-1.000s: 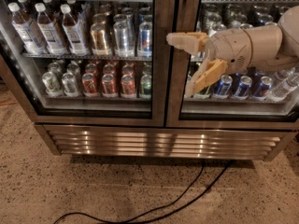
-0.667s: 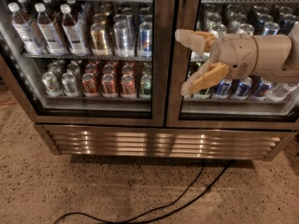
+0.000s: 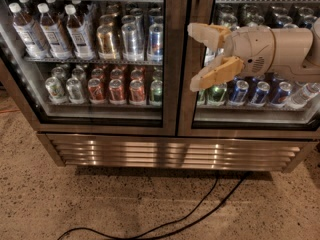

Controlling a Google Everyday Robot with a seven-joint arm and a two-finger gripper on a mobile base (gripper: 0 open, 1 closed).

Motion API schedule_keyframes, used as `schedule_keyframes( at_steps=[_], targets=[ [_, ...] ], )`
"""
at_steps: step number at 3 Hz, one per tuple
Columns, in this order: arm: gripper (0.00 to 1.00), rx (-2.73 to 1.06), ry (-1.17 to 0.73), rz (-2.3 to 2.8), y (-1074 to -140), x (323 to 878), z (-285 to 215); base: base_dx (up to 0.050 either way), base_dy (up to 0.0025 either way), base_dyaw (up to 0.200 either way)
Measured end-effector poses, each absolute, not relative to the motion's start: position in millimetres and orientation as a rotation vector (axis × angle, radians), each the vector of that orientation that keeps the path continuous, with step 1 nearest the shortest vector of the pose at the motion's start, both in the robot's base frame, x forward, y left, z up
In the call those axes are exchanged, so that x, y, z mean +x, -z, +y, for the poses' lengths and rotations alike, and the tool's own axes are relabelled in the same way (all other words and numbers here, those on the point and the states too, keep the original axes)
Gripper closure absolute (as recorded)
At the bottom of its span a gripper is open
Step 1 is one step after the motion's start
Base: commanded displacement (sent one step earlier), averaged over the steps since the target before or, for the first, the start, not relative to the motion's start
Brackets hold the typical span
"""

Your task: Open left fridge door

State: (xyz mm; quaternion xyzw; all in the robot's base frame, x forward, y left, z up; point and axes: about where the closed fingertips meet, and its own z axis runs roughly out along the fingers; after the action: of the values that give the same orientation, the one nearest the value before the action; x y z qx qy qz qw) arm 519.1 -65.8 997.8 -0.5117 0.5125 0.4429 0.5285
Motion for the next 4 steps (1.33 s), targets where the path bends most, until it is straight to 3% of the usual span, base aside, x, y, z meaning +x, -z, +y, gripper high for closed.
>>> schedule_keyframes(
  at_steps=[1, 3, 4],
  targets=[
    [0.0, -1.226, -1.06, 1.221, -1000, 518, -64, 0.041, 0.00233, 0.114],
    [0.0, -1.271, -1.01, 1.172, -1044, 504, -53, 0.0, 0.0, 0.0],
    [0.0, -1.271, -1.01, 1.172, -1044, 504, -53, 0.0, -0.00002, -0.2]
  ],
)
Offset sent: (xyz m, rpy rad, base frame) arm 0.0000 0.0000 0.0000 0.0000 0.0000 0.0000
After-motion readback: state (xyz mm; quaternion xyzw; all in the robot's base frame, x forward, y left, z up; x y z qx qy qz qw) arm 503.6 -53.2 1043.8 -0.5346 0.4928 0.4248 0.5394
